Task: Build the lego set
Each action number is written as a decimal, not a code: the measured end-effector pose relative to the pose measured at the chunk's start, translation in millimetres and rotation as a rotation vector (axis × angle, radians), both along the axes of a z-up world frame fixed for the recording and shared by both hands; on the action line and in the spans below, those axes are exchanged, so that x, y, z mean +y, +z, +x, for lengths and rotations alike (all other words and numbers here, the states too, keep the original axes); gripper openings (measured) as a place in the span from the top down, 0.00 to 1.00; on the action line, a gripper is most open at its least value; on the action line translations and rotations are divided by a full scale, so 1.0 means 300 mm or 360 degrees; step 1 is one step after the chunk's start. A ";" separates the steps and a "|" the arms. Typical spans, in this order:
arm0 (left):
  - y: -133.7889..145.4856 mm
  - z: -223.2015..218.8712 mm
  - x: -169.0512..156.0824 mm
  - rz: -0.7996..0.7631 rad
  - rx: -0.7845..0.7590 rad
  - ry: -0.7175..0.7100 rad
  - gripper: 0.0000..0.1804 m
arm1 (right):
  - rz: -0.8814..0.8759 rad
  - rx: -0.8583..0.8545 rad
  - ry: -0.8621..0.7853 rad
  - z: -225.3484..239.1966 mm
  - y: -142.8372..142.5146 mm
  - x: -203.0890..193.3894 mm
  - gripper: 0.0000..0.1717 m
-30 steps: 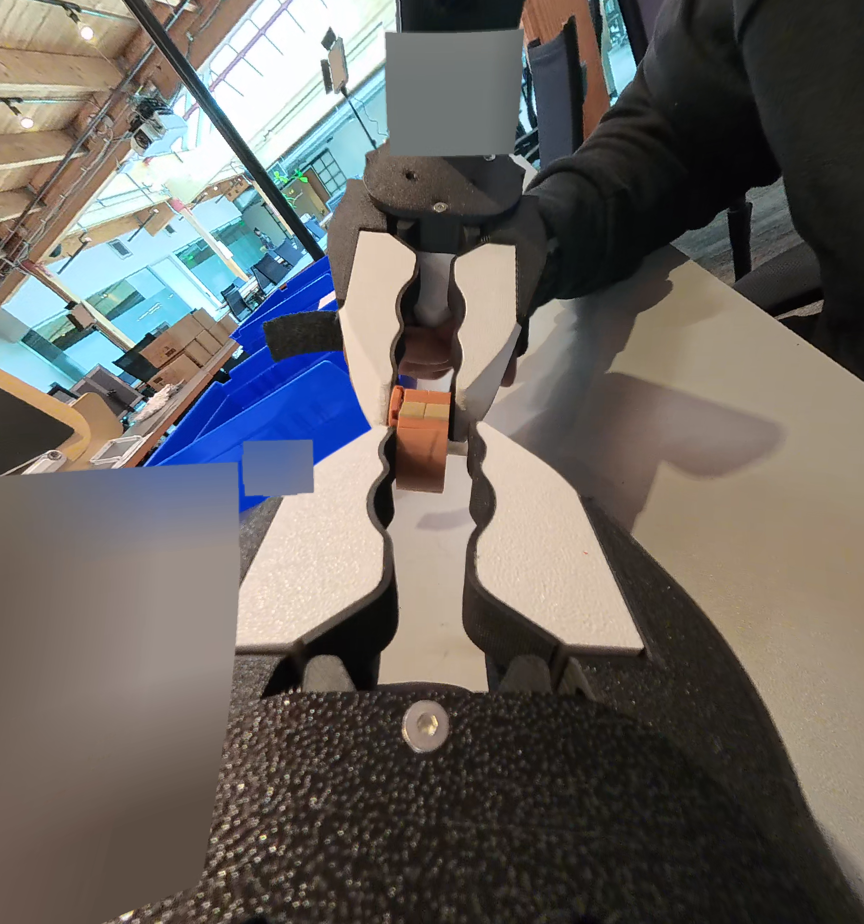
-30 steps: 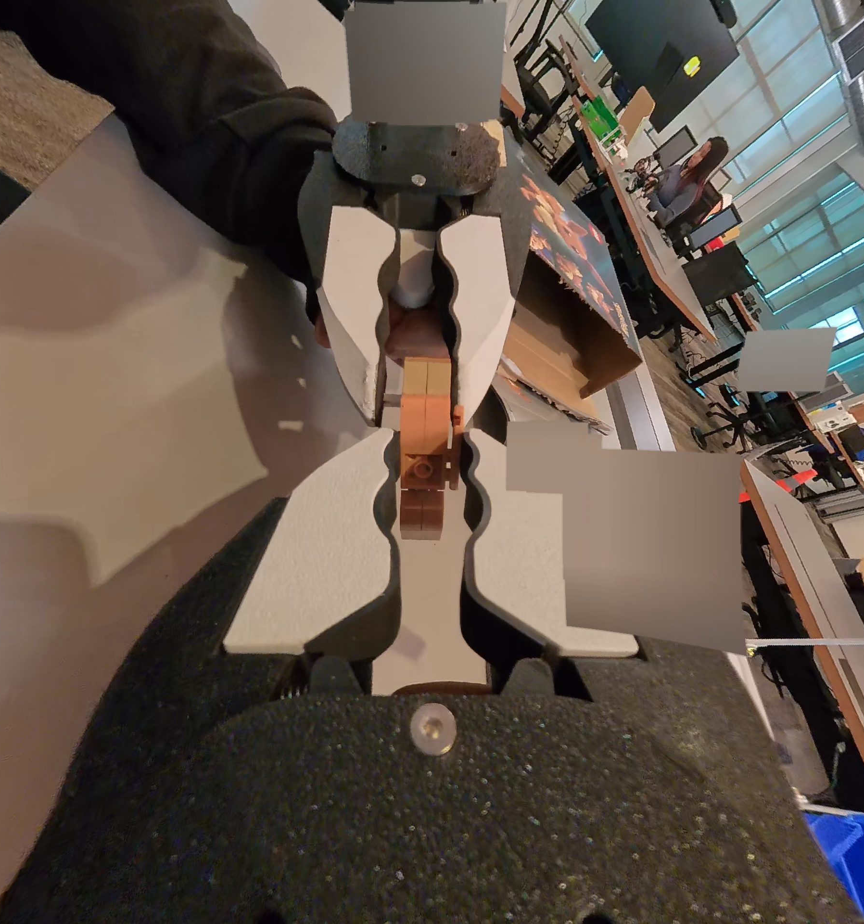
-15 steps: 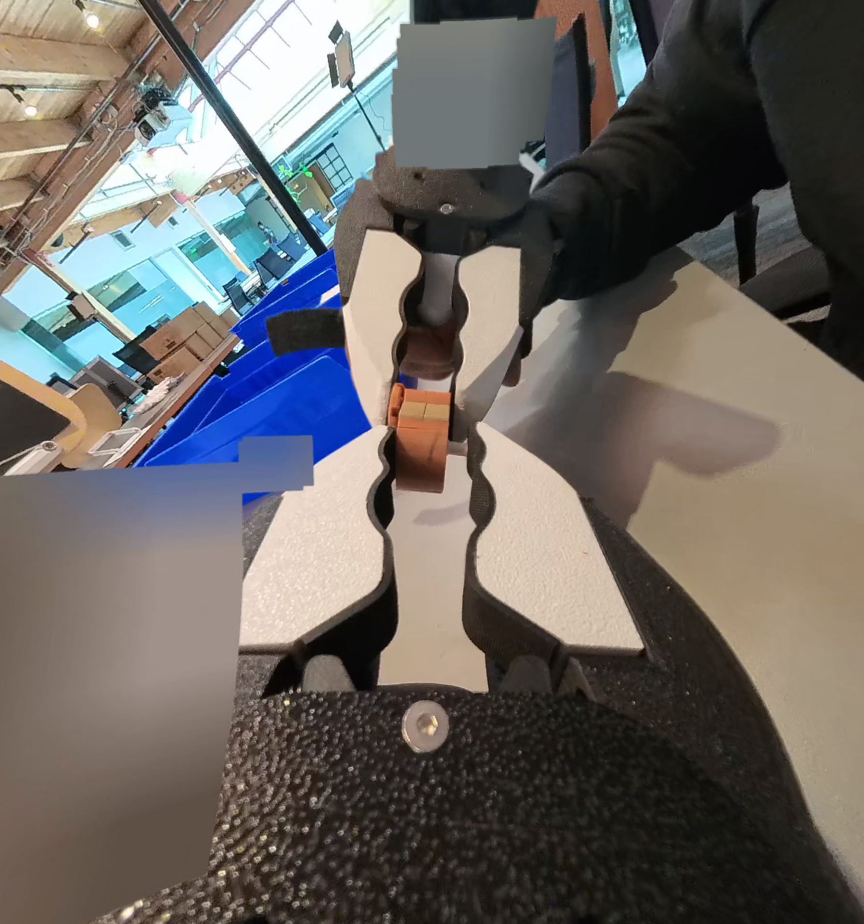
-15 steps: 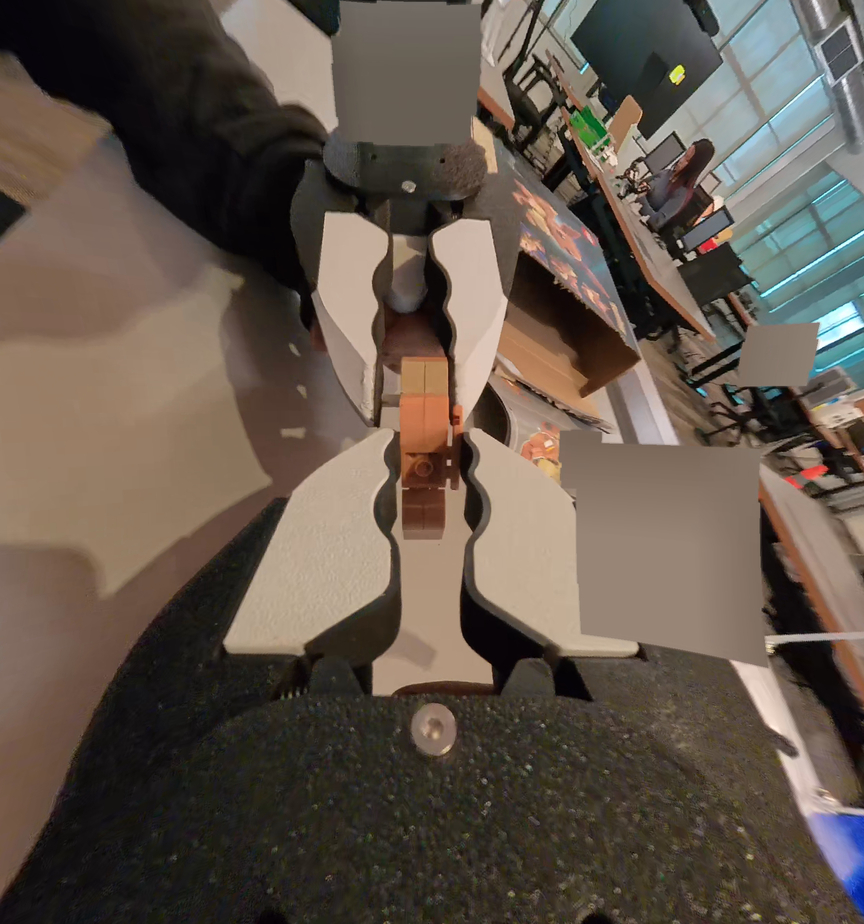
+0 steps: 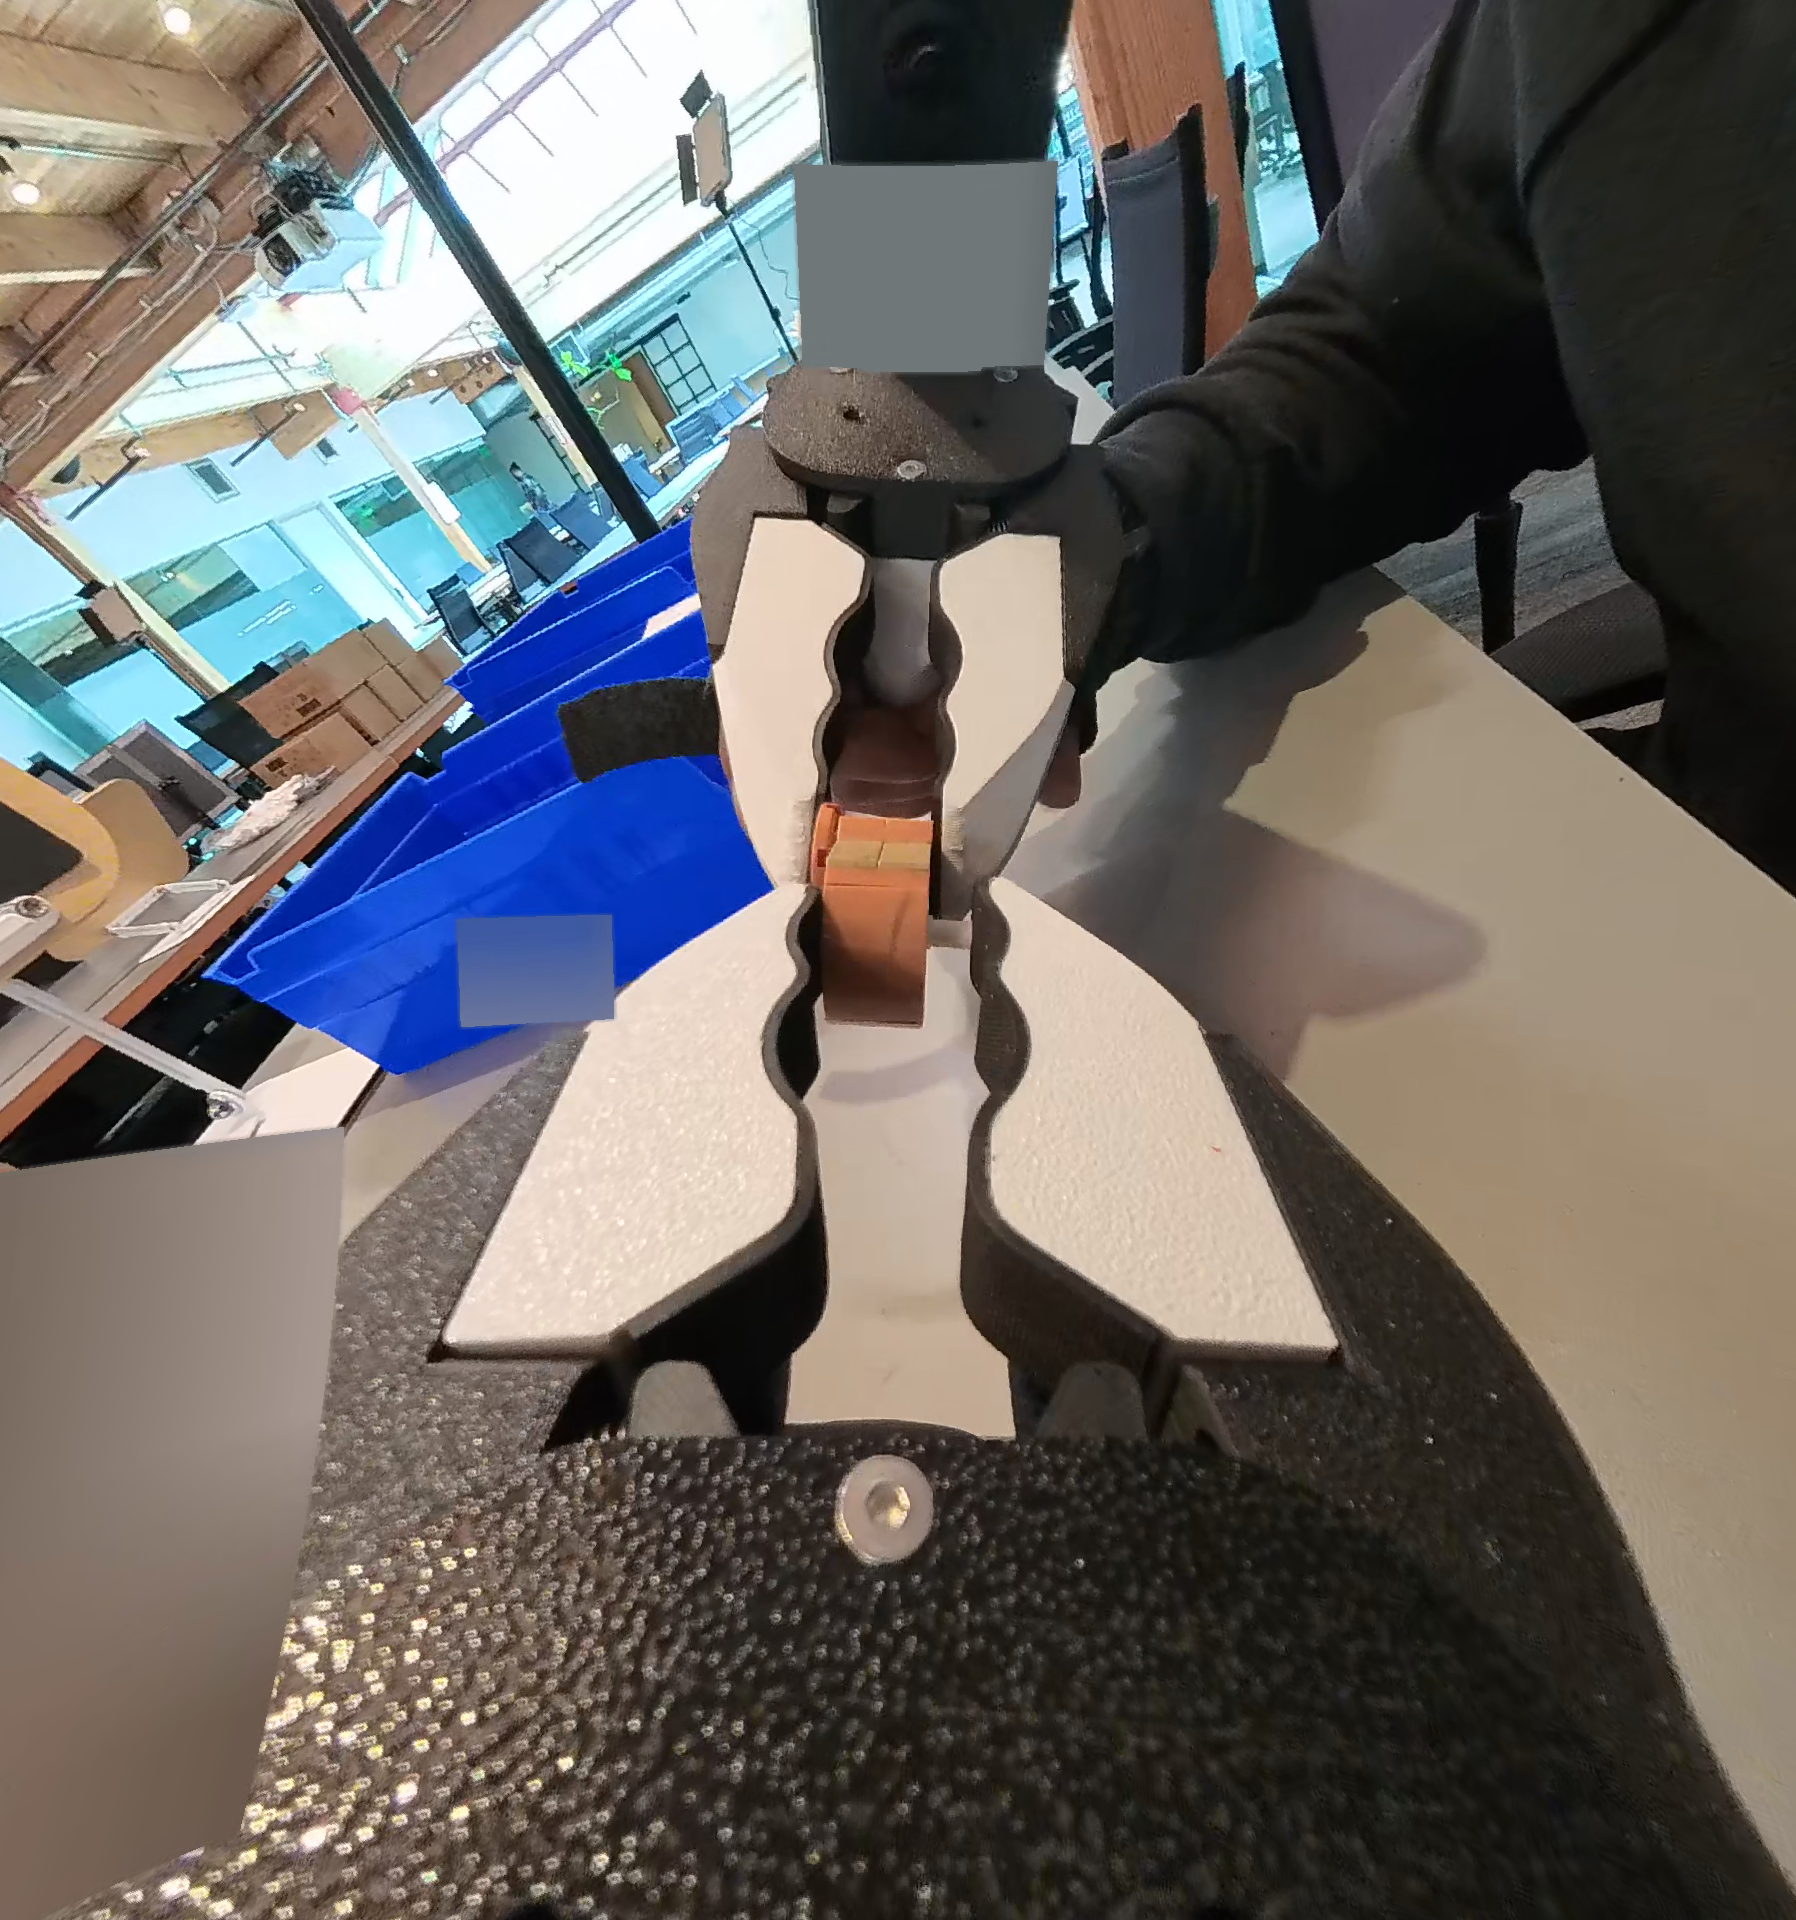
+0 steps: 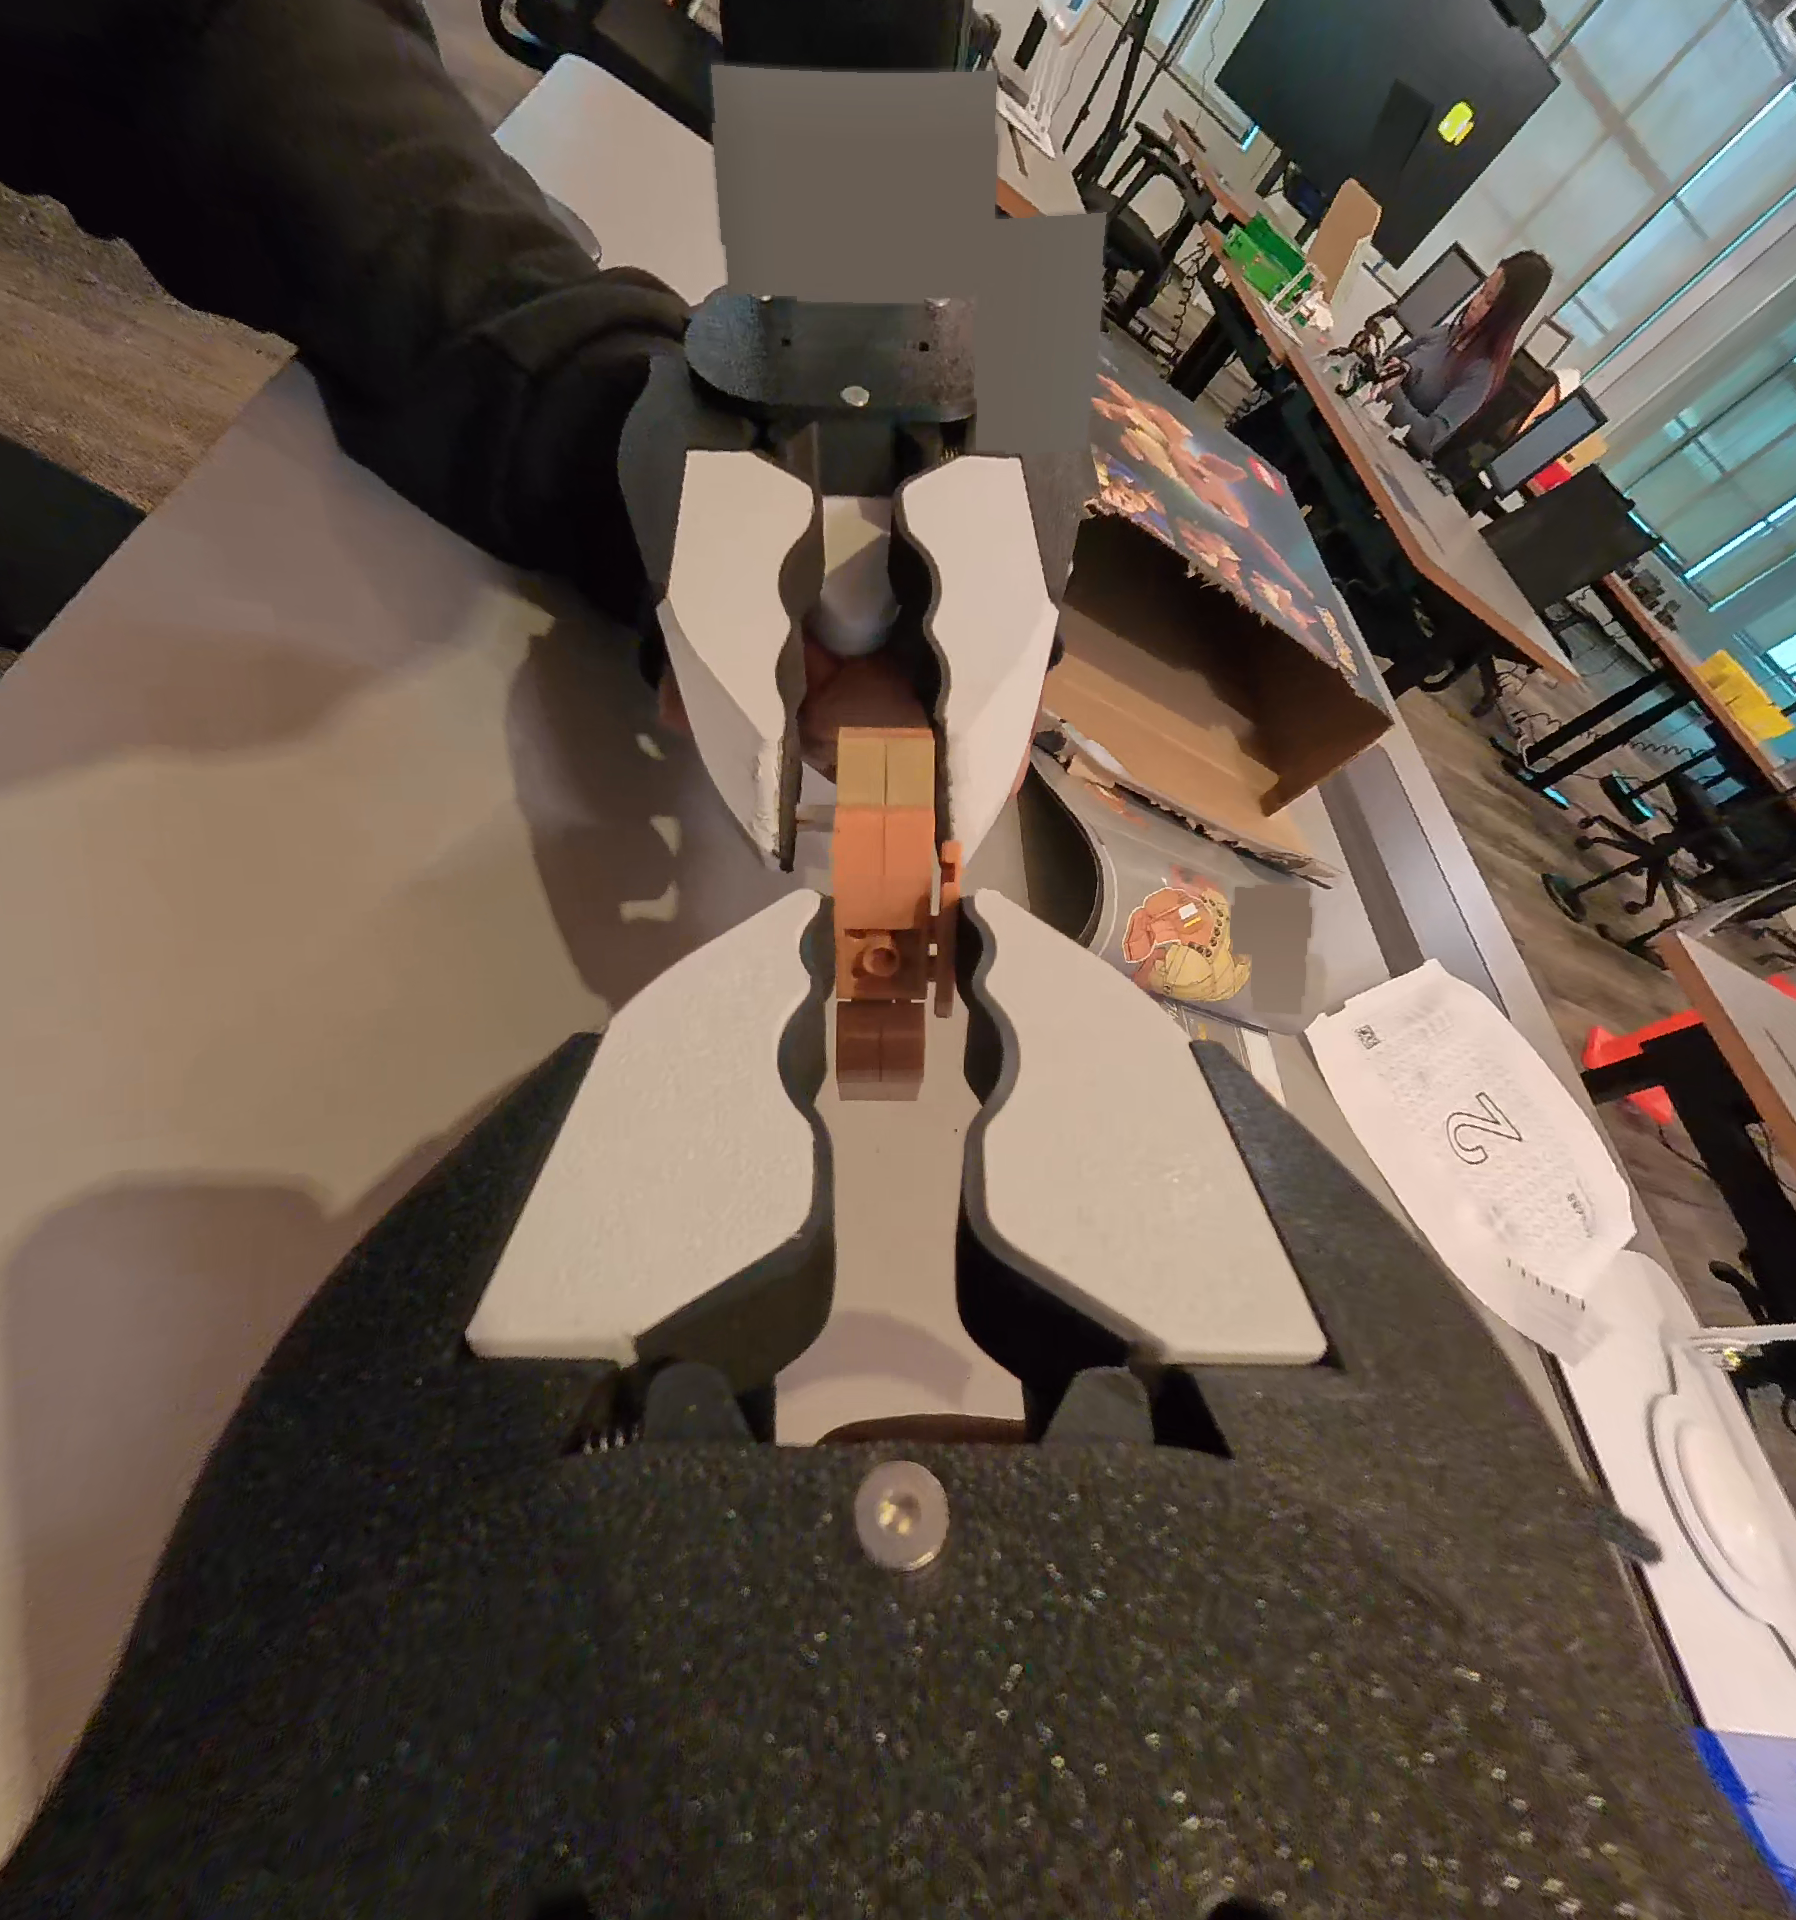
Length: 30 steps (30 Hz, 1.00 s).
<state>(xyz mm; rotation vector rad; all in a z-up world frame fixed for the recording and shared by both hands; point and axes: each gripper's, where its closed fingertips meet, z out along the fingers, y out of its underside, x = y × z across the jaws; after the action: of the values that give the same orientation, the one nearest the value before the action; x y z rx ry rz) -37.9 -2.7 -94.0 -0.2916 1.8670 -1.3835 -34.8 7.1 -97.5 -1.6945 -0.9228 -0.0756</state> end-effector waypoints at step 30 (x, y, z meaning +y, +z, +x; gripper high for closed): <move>-0.003 -0.002 -0.001 0.0008 -0.0089 -0.0016 0.85 | 0.0079 -0.0185 -0.0059 -0.005 0.000 0.003 0.88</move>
<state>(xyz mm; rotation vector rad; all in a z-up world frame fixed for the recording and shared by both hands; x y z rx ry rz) -38.4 -3.1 -94.8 -0.2390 1.8283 -1.3799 -36.3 7.9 -97.4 -1.6749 -0.9678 -0.2219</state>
